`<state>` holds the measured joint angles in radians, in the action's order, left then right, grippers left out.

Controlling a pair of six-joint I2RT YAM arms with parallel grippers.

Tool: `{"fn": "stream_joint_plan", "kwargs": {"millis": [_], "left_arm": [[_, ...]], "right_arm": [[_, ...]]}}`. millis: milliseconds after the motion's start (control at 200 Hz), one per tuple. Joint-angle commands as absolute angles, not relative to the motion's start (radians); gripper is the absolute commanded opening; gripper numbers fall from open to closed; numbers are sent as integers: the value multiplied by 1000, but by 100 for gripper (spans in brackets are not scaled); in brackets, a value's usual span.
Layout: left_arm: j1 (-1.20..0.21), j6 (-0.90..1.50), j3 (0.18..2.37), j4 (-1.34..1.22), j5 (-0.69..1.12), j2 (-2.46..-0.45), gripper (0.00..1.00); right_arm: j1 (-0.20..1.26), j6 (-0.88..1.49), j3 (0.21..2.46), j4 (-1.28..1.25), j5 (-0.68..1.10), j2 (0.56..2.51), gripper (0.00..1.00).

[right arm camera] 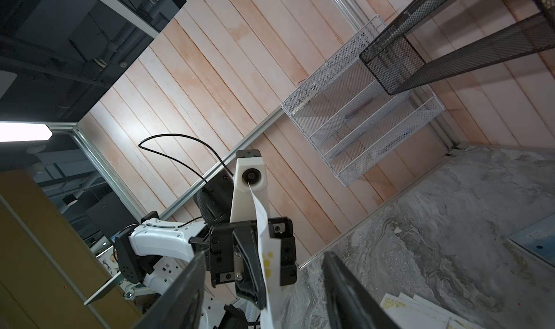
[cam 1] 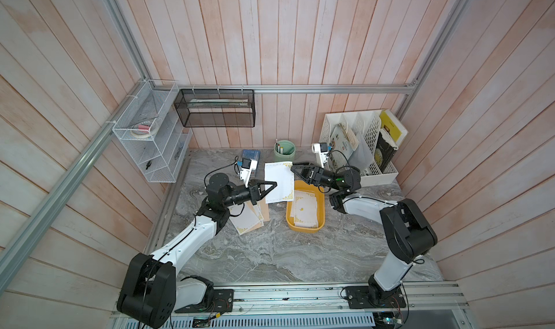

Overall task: Take out the stationery paper from the storage box
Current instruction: Pick up the stationery paper from the storage box.

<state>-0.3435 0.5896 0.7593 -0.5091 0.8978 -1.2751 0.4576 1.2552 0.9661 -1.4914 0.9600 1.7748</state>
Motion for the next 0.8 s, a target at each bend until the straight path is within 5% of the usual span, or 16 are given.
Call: {"fn": "stream_joint_plan", "kwargs": {"millis": [0, 590, 795], "left_arm": [[-349, 557, 795, -480, 873, -1258, 0], [-353, 535, 793, -449, 847, -1261, 0], [-353, 531, 790, -446, 844, -1265, 0]], "right_arm": [[463, 1371, 1001, -1676, 980, 1810, 62], [479, 1454, 1026, -1757, 1006, 1823, 8], [468, 1428, 997, -1731, 1000, 1794, 0]]}}
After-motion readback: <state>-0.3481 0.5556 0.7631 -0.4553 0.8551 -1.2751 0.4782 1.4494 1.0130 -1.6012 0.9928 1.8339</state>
